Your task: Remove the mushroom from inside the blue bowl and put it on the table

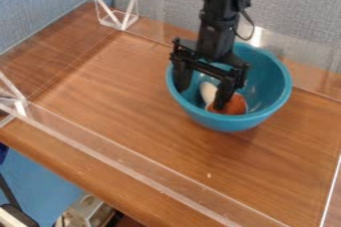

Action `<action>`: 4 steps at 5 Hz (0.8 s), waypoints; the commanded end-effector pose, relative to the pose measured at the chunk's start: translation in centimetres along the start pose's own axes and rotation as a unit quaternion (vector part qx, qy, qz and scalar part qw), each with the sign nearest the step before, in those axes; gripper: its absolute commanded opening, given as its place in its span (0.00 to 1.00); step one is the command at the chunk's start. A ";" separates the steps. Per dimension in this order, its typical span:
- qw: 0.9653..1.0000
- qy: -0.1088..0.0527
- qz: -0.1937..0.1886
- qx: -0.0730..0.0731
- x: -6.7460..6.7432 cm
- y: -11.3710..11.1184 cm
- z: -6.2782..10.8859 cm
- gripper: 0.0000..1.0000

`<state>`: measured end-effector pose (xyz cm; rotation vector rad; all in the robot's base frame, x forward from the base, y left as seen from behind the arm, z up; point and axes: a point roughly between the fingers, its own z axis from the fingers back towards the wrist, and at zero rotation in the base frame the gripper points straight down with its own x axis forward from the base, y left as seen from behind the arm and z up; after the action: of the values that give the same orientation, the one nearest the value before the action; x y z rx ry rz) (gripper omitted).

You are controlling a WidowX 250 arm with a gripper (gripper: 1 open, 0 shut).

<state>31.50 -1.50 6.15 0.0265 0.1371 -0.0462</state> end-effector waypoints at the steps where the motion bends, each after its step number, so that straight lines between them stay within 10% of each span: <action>1: 1.000 -0.022 -0.003 0.003 0.7 -0.2 1.0 0.00; 4: 1.000 -0.023 0.002 -0.005 0.4 -0.2 2.0 0.00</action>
<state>31.26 -1.86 6.02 0.0201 0.1649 -0.0469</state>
